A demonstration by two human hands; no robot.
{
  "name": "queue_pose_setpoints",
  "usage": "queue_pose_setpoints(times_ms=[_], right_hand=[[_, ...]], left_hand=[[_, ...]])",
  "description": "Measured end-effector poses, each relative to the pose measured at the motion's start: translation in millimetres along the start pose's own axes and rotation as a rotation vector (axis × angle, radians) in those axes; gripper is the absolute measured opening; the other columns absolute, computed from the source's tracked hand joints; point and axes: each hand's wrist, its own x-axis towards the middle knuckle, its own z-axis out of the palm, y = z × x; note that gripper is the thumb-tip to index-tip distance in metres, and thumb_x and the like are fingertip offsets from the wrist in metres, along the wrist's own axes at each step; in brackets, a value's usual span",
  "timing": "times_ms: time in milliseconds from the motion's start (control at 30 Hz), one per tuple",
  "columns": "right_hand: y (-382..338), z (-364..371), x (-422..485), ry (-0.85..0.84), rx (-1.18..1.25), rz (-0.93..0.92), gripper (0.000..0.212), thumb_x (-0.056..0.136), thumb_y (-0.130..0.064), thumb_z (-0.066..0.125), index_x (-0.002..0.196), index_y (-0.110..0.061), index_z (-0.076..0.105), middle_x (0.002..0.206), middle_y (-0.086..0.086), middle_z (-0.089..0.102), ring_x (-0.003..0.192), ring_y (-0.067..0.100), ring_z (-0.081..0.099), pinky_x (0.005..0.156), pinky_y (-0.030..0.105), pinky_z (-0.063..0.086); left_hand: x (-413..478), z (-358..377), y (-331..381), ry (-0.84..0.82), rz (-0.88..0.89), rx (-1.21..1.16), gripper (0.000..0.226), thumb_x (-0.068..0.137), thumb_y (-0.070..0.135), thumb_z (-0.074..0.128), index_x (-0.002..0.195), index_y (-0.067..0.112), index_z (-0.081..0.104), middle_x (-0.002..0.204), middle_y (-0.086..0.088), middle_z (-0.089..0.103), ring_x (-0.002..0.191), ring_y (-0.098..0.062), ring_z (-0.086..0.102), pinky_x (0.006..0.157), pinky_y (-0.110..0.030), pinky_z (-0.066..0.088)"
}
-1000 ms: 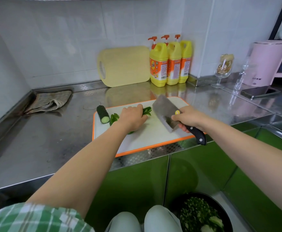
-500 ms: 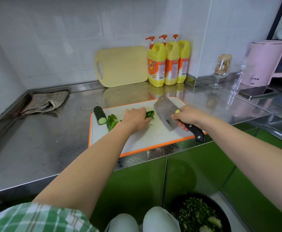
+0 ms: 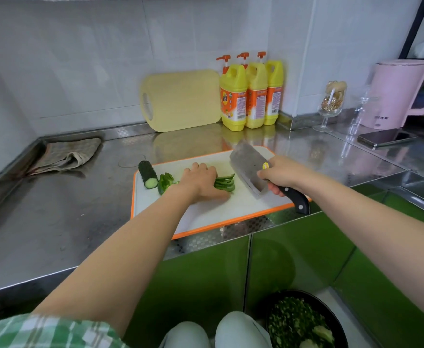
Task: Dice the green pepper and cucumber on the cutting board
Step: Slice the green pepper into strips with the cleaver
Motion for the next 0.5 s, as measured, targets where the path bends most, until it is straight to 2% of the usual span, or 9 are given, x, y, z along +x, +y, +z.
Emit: queue_pose_setpoints(times_ms=[67,133,300,400,467,500], right_hand=[[-2.9,6.3,2.3,-0.004,-0.046,-0.010,0.020,0.096,-0.011,0.048,0.081,0.001,0.053,0.054,0.015,0.053,0.047,0.024,0.049,0.046,0.026,0.043],[-3.6,11.4,2.0,0.003,-0.095,-0.004,0.020,0.094,-0.009,0.047,0.079,0.001,0.055,0.052,0.015,0.054,0.046,0.025,0.050,0.048,0.029,0.044],[-4.8,13.2,-1.4,0.007,-0.138,-0.003,0.025,0.094,-0.010,0.046,0.074,0.002,0.056,0.053,0.016,0.055,0.052,0.028,0.052,0.050,0.030,0.044],[-12.5,8.0,-4.2,0.035,-0.158,-0.022,0.026,0.094,-0.010,0.045,0.075,0.003,0.057,0.053,0.016,0.057,0.048,0.027,0.052,0.049,0.029,0.045],[-19.0,6.3,-6.2,0.045,-0.161,-0.038,0.025,0.095,-0.011,0.045,0.078,0.003,0.057,0.054,0.015,0.058,0.044,0.025,0.051,0.047,0.028,0.045],[-21.5,6.8,-6.7,0.042,-0.163,-0.042,0.025,0.095,-0.011,0.045,0.080,0.003,0.058,0.055,0.016,0.058,0.043,0.025,0.051,0.047,0.028,0.045]], left_hand=[[-5.3,-3.4,-5.8,-0.042,0.018,-0.017,0.082,0.077,0.069,0.060,0.138,0.016,0.042,0.136,-0.012,0.040,0.127,-0.031,0.033,0.103,-0.043,0.029],[-9.5,-3.4,-10.6,-0.026,0.063,-0.041,0.088,0.076,0.067,0.062,0.144,0.018,0.036,0.142,-0.009,0.038,0.131,-0.030,0.032,0.107,-0.044,0.027],[-16.1,9.6,-13.1,0.144,0.156,-0.098,0.064,0.091,0.049,0.054,0.146,0.019,0.038,0.142,-0.005,0.046,0.130,-0.027,0.042,0.105,-0.037,0.032],[-18.1,21.1,-9.0,0.271,0.225,-0.028,0.058,0.096,0.043,0.048,0.146,0.015,0.039,0.148,-0.006,0.042,0.134,-0.026,0.040,0.108,-0.036,0.033],[-17.6,26.9,-5.2,0.228,0.223,0.045,0.057,0.101,0.042,0.036,0.149,0.012,0.032,0.153,-0.006,0.035,0.139,-0.024,0.035,0.112,-0.038,0.028],[-17.5,29.3,-2.9,0.155,0.183,0.079,0.059,0.103,0.042,0.028,0.152,0.011,0.022,0.158,-0.006,0.026,0.143,-0.023,0.027,0.116,-0.040,0.021]])
